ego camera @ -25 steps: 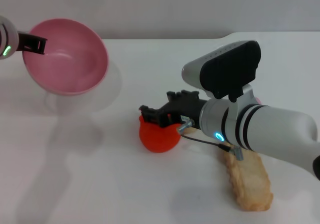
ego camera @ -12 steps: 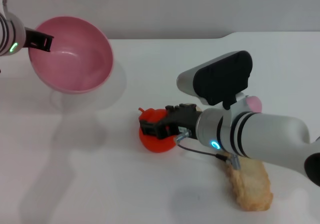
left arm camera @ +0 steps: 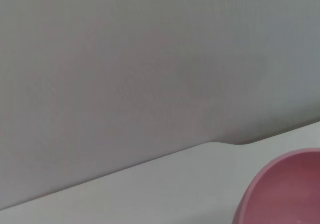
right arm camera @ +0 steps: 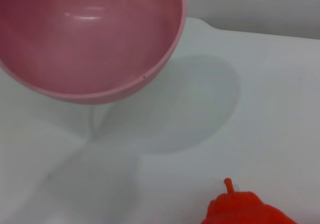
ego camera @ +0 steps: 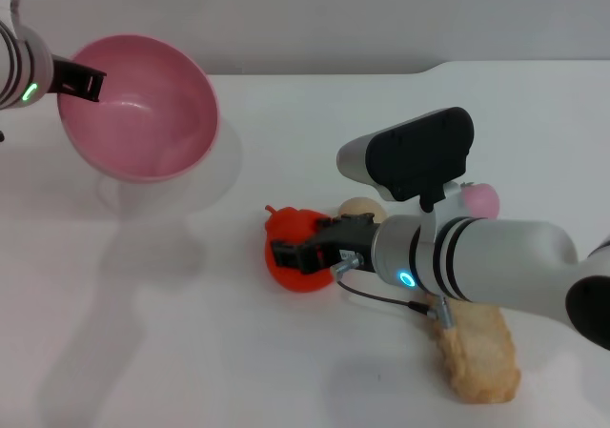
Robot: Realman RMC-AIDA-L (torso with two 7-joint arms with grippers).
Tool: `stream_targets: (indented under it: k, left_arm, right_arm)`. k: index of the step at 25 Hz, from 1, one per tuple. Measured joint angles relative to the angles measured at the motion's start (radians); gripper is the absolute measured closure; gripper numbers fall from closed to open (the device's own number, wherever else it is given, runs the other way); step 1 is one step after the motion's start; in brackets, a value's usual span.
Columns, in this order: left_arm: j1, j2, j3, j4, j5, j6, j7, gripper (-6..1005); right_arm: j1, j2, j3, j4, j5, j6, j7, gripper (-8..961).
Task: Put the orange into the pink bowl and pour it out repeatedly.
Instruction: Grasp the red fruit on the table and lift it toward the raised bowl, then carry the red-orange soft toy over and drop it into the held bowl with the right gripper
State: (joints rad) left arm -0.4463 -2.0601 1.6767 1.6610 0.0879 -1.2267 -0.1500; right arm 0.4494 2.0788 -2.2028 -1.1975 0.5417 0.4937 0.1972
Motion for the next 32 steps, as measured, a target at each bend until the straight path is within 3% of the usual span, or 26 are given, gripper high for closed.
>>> stream_targets:
  k: [7, 18, 25, 32]
  left_arm:
    - [-0.001, 0.000, 0.001, 0.001, -0.001, -0.003, 0.009, 958]
    - [0.007, 0.000, 0.001, -0.011, 0.000, 0.013, 0.011, 958]
    - [0.009, 0.000, -0.003, -0.031, 0.000, 0.025, 0.018, 958]
    - [0.002, -0.003, 0.010, -0.074, -0.034, 0.039, 0.020, 958]
  right_arm:
    - [0.010, -0.004, -0.005, -0.007, 0.015, 0.006, -0.065, 293]
    - [-0.055, -0.003, 0.016, -0.162, -0.059, 0.039, -0.093, 740]
    - [-0.143, 0.000, 0.056, -0.373, -0.177, 0.137, -0.094, 800]
    - [-0.156, 0.002, 0.058, -0.514, -0.252, 0.193, -0.095, 840]
